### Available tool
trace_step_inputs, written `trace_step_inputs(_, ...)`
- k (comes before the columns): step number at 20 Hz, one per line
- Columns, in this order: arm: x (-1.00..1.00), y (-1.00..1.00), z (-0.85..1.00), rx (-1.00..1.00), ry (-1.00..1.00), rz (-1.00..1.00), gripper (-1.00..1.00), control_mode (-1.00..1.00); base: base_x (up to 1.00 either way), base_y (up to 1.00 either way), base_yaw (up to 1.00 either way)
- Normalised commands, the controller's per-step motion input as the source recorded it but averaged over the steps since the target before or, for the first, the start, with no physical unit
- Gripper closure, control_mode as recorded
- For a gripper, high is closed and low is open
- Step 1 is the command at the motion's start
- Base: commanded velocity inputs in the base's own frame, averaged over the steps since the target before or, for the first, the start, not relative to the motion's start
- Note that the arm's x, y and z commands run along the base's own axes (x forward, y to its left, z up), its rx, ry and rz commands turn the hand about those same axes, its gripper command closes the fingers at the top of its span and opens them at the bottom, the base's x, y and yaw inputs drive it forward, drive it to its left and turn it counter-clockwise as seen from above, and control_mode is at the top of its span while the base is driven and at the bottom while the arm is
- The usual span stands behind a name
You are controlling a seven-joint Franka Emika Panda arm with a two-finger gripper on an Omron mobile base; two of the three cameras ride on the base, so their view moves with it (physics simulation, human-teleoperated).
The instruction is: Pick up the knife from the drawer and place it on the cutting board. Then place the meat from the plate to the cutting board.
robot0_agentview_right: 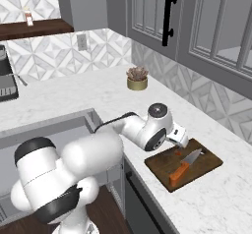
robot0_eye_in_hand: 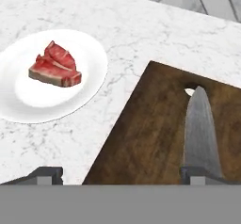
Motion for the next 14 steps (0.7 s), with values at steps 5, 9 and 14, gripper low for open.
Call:
trace_step_inputs(5,0.97,0.41,0.04,0.00,0.14,0.17,-1.00,-1.00,0.00,0.00,0.00)
trace_step_inputs(9,0.57,0.43,-0.23,-0.04,0.01,0.12,-1.00,-1.00,0.00,0.00,0.00)
trace_step_inputs(14,0.40,0.27,-0.56,-0.12,0.00,0.08,-1.00,-1.00,0.00,0.00,0.00)
